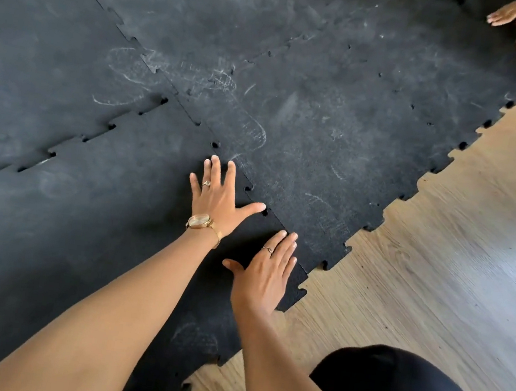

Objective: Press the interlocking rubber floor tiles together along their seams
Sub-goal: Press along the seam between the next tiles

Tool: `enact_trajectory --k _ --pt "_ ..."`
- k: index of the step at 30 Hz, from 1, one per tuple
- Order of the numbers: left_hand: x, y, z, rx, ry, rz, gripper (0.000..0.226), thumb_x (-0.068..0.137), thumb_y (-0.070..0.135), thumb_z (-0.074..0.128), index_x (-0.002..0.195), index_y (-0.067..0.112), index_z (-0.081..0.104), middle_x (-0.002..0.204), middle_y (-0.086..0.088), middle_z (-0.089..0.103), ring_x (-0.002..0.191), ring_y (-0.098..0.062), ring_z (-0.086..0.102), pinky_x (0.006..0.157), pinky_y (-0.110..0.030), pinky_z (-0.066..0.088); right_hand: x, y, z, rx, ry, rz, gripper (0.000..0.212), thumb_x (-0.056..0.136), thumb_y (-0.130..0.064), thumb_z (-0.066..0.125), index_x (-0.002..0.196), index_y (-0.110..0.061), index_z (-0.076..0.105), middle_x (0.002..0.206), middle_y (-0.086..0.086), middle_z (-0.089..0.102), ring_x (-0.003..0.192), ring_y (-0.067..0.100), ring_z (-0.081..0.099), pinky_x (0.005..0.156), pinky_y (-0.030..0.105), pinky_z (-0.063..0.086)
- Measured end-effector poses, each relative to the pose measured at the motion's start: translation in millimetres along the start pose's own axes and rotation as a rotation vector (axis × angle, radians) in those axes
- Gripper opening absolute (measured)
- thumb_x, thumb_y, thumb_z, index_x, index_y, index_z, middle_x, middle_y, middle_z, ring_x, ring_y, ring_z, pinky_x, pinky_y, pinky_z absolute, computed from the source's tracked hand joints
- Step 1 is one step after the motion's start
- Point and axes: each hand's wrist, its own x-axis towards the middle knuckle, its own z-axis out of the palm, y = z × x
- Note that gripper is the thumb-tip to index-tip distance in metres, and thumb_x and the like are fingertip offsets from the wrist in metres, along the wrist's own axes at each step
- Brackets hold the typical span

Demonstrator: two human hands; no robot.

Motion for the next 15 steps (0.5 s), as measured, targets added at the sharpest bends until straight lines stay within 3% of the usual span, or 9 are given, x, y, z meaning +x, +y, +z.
enact_trajectory --k 4,9,15 --pt "-0.7 4.0 -2.2 -0.016 0.001 0.013 0.108 0.079 0.079 0.036 0.154 0.011 -0.002 0.161 -0.016 -0.007 0.148 -0.033 -0.008 0.117 -0.057 0.0 4.0 -10.3 -5.5 -0.073 -0.043 0.087 0.121 0.079 -0.061 0.063 0.153 -0.002 -0.013 0.164 0.014 -0.01 0.152 0.032 -0.012 0.122 0.043 -0.006" --pt "-4.5 14.9 2.9 -0.008 -0.023 -0.025 0.097 0.088 0.07 0.034 0.153 0.01 -0.007 0.162 -0.011 -0.011 0.148 -0.032 -0.01 0.117 -0.056 0.0 15.3 -11.1 -8.3 -0.239 -0.055 0.017 0.128 0.075 -0.066 0.063 0.15 0.01 -0.006 0.161 0.028 0.0 0.151 0.036 -0.01 0.122 0.044 -0.008" --pt "4.9 25.4 -17.2 -0.002 -0.146 -0.069 0.099 0.089 0.063 0.046 0.153 0.009 -0.006 0.162 -0.009 -0.013 0.148 -0.034 -0.011 0.117 -0.058 0.005 18.0 -10.9 -14.5 -0.246 -0.081 0.007 0.128 0.074 -0.067 0.064 0.151 0.008 -0.006 0.161 0.028 -0.001 0.152 0.034 -0.007 0.123 0.043 -0.004"
